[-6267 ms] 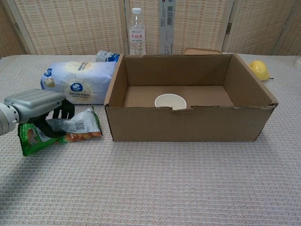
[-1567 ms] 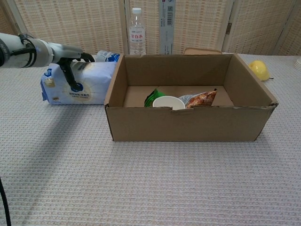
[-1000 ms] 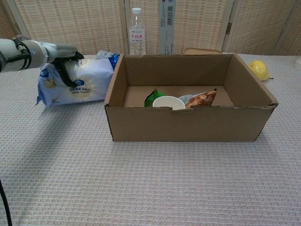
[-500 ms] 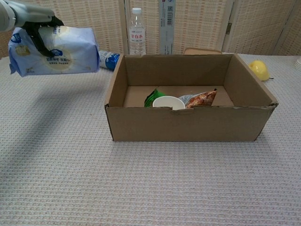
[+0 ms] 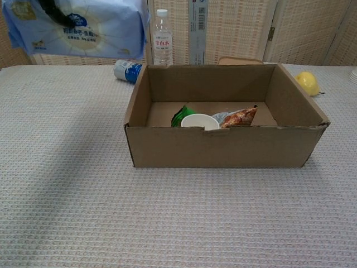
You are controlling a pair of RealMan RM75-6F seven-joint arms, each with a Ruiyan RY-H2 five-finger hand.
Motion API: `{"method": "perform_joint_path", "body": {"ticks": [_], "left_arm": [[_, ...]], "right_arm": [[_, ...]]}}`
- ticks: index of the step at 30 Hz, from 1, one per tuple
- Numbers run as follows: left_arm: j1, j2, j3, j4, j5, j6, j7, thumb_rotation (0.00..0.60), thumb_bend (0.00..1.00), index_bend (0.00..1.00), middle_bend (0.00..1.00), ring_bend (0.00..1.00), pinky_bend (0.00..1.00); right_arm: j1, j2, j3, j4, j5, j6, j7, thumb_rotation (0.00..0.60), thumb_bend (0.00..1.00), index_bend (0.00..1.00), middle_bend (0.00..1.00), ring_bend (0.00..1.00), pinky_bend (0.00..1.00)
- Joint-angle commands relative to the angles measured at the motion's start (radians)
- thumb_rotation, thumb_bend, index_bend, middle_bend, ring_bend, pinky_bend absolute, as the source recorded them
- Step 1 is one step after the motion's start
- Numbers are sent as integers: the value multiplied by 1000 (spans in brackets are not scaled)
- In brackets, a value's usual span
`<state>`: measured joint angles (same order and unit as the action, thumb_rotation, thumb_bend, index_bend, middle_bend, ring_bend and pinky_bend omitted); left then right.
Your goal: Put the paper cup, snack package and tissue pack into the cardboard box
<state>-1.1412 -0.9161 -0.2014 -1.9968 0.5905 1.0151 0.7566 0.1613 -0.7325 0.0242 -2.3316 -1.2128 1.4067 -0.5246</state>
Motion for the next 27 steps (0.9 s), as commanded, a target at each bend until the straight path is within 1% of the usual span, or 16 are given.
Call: {"method": "perform_joint_path", "body": {"ticks": [1, 3, 4, 6, 8, 13, 18, 24, 25, 27], "left_arm": [[-38, -23, -76, -95, 44, 77, -13, 600, 409, 747, 944, 864, 885], [-50, -69, -104, -99, 50, 106, -37, 600, 409, 747, 945, 864, 885], [-58, -107, -117, -89, 60, 127, -51, 600, 410, 747, 945, 864, 886], [-67, -171, -129, -63, 74, 158, -68, 600, 409, 747, 945, 864, 885], [-76, -242, -133, -29, 69, 179, -86, 600, 409, 748, 945, 864, 884], [-91, -377, -134, 48, 7, 198, -115, 600, 410, 748, 944, 864, 884], [-97, -506, -141, 144, 21, 230, -153, 600, 409, 748, 945, 864, 884], [-133, -656, -201, 256, 6, 252, -191, 600, 408, 746, 943, 864, 884], [-138, -683, -207, 281, 19, 262, -198, 600, 405, 739, 938, 860, 881], [-142, -713, -207, 314, 37, 262, -206, 600, 378, 673, 878, 803, 836]], "right_arm": [[1, -1, 0, 1, 3, -1, -2, 600, 48, 0, 0, 0, 0], [0, -1, 1, -1, 3, 2, 0, 600, 48, 0, 0, 0, 0], [-1, 1, 2, -2, 1, 5, 2, 600, 48, 0, 0, 0, 0], [-3, 4, 3, -3, -2, 9, 7, 600, 48, 0, 0, 0, 0], [-6, 8, 5, -3, -5, 13, 14, 600, 48, 0, 0, 0, 0], [-6, 15, 6, 3, 0, 9, 29, 600, 48, 0, 0, 0, 0], [1, 12, 8, 10, 13, -4, 28, 600, 48, 0, 0, 0, 0], [7, 6, 10, 12, 30, -9, 20, 600, 48, 0, 0, 0, 0], [6, 6, 11, 12, 31, -7, 20, 600, 48, 0, 0, 0, 0], [5, 7, 12, 11, 31, -3, 22, 600, 48, 0, 0, 0, 0]]}}
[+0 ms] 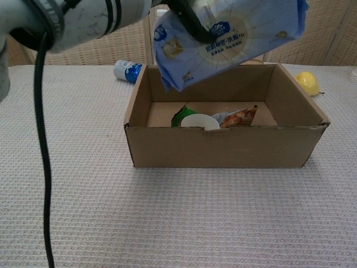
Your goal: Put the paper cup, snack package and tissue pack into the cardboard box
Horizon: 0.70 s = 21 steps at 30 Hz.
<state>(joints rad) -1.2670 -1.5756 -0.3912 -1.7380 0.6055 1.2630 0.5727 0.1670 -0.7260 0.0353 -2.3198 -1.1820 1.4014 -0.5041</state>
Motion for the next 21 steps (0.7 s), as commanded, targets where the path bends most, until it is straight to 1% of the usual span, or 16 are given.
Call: {"method": "perform_joint_path", "body": {"ticks": [1, 2, 3, 4, 5, 6, 8, 11, 21], "left_arm": [[-17, -59, -14, 64, 15, -12, -24, 600, 341, 562, 766, 692, 748], [-17, -51, -11, 61, -2, -49, -21, 600, 298, 383, 577, 508, 595], [-19, -36, -8, 56, -25, -88, -12, 600, 262, 197, 360, 301, 416], [-19, -21, -12, 55, -39, -116, -8, 600, 243, 80, 205, 156, 290], [-18, -17, -12, 60, -38, -123, -9, 600, 233, 10, 80, 49, 193], [-16, -14, -10, 64, -34, -127, -9, 600, 230, 0, 27, 11, 150], [-9, -9, -5, 75, -28, -128, -7, 600, 229, 0, 0, 0, 118], [2, -3, -4, 84, -28, -119, -6, 600, 229, 0, 0, 0, 104], [32, 31, -16, 61, -24, -108, -3, 600, 225, 0, 0, 0, 98]], "right_arm": [[-2, 2, 1, 0, 0, 4, 4, 600, 48, 0, 0, 0, 0], [-3, 3, 1, 0, 0, 6, 5, 600, 48, 0, 0, 0, 0], [-3, 5, 2, 0, -1, 7, 7, 600, 48, 0, 0, 0, 0], [-4, 6, 1, 0, -2, 7, 10, 600, 48, 0, 0, 0, 0], [-5, 7, 1, 0, -3, 7, 12, 600, 48, 0, 0, 0, 0], [-5, 8, 1, -1, -3, 7, 13, 600, 48, 0, 0, 0, 0], [-6, 10, 0, -2, -7, 7, 16, 600, 48, 0, 0, 0, 0], [-8, 12, -1, -3, -14, 9, 17, 600, 48, 0, 0, 0, 0], [-10, 6, -4, -5, -27, 12, 9, 600, 48, 0, 0, 0, 0]]}}
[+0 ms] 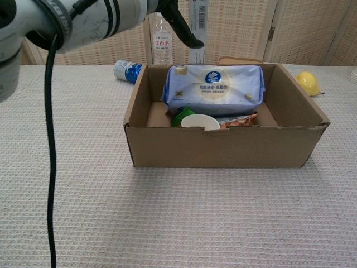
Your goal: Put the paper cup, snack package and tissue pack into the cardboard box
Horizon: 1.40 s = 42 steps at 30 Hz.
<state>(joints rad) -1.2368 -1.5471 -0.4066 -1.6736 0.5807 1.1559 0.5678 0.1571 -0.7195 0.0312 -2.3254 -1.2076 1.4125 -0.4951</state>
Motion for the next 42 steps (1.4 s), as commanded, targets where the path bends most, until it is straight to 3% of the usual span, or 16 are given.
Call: {"method": "perform_joint_path", "body": {"ticks": [1, 9, 18, 31, 37, 42], "left_arm": [[4, 7, 1, -6, 3, -1, 5, 600, 225, 0, 0, 0, 98], [39, 90, 4, -75, 17, 13, 28, 600, 227, 0, 0, 0, 99], [126, 295, 48, -208, 50, 39, 83, 600, 227, 0, 0, 0, 112], [360, 631, 196, -304, 115, 40, 38, 600, 231, 0, 0, 0, 122], [496, 700, 273, -295, 247, 90, -44, 600, 230, 0, 0, 0, 125], [604, 715, 311, -302, 374, 171, -134, 600, 230, 0, 0, 0, 127]], "right_arm": [[-1, -1, 0, 0, -2, 2, 0, 600, 48, 0, 0, 0, 0], [-2, 1, 1, 3, -5, 3, 5, 600, 48, 0, 0, 0, 0], [-7, -1, -4, -4, -23, 5, 0, 600, 48, 0, 0, 0, 0], [-22, -26, -26, 50, -227, -4, 101, 600, 49, 0, 0, 0, 0], [-31, -62, -33, 133, -358, 13, 176, 600, 48, 0, 0, 0, 0], [-30, -67, -39, 123, -340, -13, 148, 600, 48, 0, 0, 0, 0]]}}
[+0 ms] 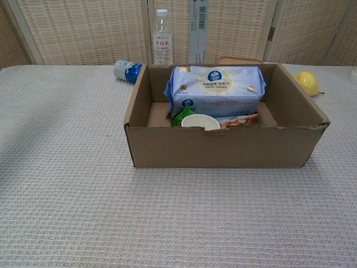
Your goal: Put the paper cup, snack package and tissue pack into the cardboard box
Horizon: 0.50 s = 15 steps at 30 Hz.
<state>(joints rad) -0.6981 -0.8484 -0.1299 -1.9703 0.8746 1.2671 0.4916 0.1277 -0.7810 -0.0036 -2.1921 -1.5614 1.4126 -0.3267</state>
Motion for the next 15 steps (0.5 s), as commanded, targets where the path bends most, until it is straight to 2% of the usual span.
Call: {"method": "perform_joint_path", "body": {"ticks": [1, 4, 8, 15], "left_arm": [[94, 15, 46, -7, 117, 88, -74, 600, 230, 0, 0, 0, 127], [162, 13, 74, -24, 195, 148, -110, 600, 230, 0, 0, 0, 129], [222, 24, 112, -40, 282, 177, -121, 600, 230, 0, 0, 0, 131], [282, 47, 135, -56, 335, 170, -145, 600, 229, 0, 0, 0, 145]], "right_arm": [[0, -7, -3, -13, 16, -15, -24, 600, 48, 0, 0, 0, 0], [0, -11, -1, -19, 16, -19, -34, 600, 48, 0, 0, 0, 0], [0, -17, -2, -15, 16, -26, -43, 600, 48, 0, 0, 0, 0], [1, -24, 5, -12, 22, -28, -51, 600, 48, 0, 0, 0, 0]]}}
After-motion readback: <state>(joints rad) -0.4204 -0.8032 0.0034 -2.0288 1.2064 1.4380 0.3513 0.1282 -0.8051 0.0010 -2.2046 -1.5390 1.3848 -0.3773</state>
